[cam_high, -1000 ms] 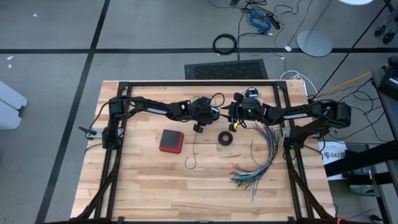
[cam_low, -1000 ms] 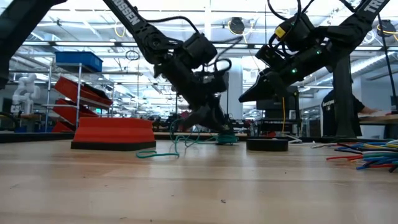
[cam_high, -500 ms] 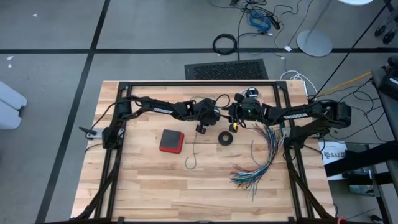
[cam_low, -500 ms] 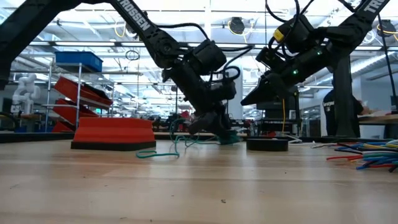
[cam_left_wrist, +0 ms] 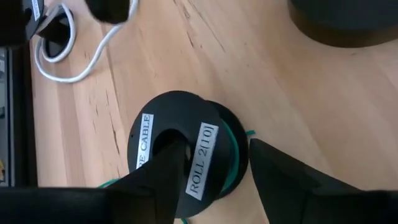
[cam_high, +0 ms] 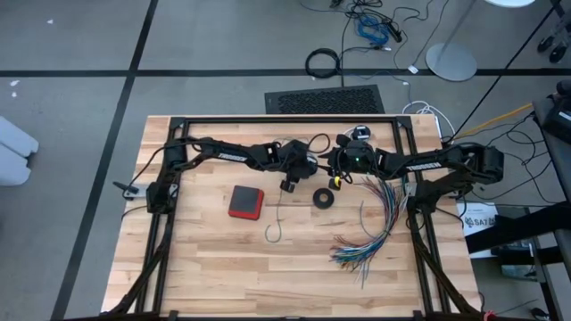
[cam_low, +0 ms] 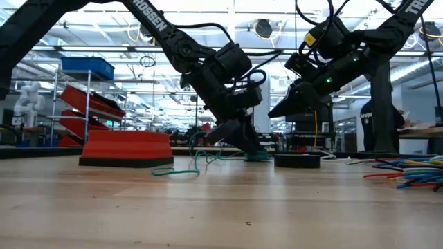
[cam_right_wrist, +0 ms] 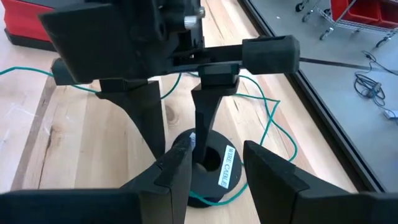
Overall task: Coiling cords
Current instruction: Coil the green wire cable on the spool
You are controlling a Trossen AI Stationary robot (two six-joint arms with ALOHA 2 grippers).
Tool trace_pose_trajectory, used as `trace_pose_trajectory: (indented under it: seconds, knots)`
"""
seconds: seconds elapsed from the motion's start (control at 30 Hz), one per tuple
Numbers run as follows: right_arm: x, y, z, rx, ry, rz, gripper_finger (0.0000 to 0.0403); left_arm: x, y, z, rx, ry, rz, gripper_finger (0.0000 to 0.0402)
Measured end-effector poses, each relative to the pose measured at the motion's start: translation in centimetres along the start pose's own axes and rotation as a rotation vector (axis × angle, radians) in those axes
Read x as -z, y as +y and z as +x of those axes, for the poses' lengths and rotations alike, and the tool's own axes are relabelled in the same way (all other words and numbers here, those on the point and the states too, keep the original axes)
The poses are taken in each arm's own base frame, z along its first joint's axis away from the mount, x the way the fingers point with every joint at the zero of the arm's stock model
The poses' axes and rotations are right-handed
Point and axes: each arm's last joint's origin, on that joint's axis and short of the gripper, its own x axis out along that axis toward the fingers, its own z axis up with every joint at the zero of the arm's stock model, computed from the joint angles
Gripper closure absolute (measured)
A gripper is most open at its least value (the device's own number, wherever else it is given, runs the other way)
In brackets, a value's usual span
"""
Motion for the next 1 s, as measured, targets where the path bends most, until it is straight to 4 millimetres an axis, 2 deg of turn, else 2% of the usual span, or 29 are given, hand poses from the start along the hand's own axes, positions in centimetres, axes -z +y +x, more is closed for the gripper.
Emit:
trace_pose_trajectory:
  seconds: [0.1,0.67,0.87,1.0]
  knots:
    - [0.0,0.0,0.0,0.000,0.000,0.003,0.0271,0.0,0.0,0.0,0.000,-0.001,-0.016,0.0230]
    - [0.5,0.1,0.0,-0.012,0.050,0.019,0.0271,-0.6,0.7,-0.3,-0.047,-0.042,0.033,0.0390]
    - [1.6,0.2,-0.1,0.036,0.170,0.020,0.0271,-0.1,1.3,-0.3,-0.063,-0.049,0.002,0.0397]
    - [2.4,0.4,-0.3,0.045,0.152,0.046,0.0271,0.6,2.1,-0.4,-0.049,-0.086,-0.077,0.0399]
